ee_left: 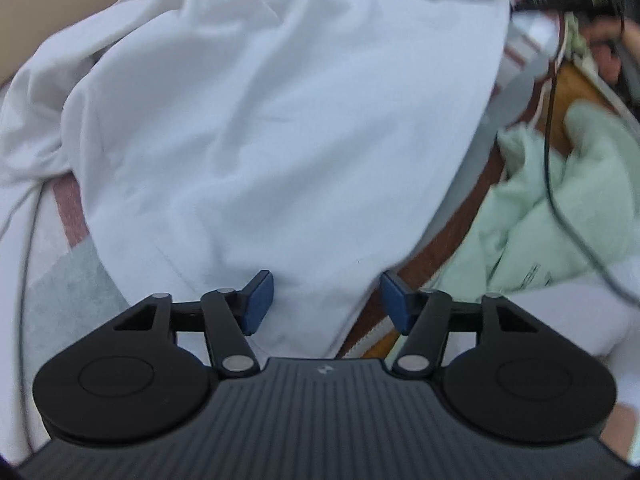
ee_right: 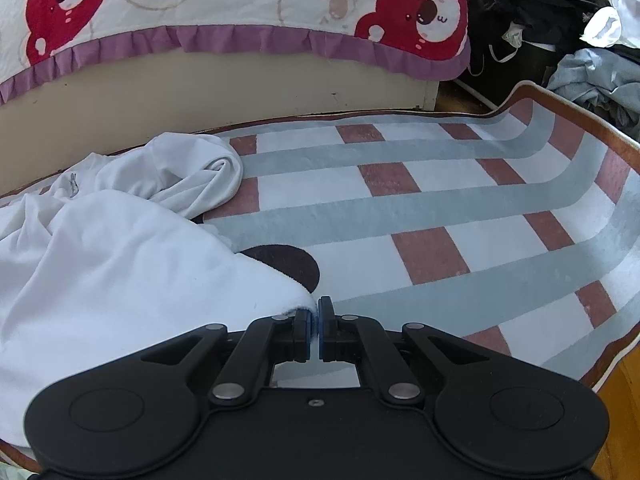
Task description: Fold clothes
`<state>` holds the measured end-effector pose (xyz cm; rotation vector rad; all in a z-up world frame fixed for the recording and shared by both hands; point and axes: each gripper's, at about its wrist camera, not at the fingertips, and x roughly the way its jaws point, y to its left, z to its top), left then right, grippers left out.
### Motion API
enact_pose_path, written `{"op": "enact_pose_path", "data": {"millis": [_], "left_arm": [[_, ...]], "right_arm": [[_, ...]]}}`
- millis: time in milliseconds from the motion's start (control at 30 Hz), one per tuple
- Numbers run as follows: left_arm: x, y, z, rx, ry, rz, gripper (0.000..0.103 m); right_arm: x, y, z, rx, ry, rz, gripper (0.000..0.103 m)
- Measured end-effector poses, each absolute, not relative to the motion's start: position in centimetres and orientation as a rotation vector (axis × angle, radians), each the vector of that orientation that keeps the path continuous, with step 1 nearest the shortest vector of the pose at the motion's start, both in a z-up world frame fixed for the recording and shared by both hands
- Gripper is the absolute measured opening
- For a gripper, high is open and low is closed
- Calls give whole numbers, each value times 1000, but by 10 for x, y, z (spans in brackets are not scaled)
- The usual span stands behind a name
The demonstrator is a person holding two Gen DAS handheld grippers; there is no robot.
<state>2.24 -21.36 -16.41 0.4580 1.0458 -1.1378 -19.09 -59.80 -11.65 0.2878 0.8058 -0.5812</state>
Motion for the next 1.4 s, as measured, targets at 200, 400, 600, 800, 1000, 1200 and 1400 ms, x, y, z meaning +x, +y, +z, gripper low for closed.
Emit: {"op": "enact_pose_path", "data": {"millis": [200, 400, 600, 800, 1000, 1200, 1400], "left_arm": [[51, -193, -162, 269, 1094, -1054, 32], [48, -197, -161, 306, 1063, -1036, 25], [20, -224, -173, 462, 1015, -1117, 25], [32, -218, -153, 354, 854, -967, 2], [69, -157, -109, -79, 813, -711, 2], [62, -149, -93, -34, 708, -653, 2], [65, -145, -90, -45, 684, -654, 2]], "right_arm": [[-185, -608, -129, 284, 844, -556, 3], [-183, -613, -140, 325, 862, -561, 4], [-183, -610, -141, 330, 867, -569, 6], [-184, -611, -138, 336, 857, -578, 9], [-184, -605, -142, 321, 866, -518, 41], [-185, -592, -154, 296, 872, -476, 48], [-174, -577, -172, 295, 900, -400, 42]]}}
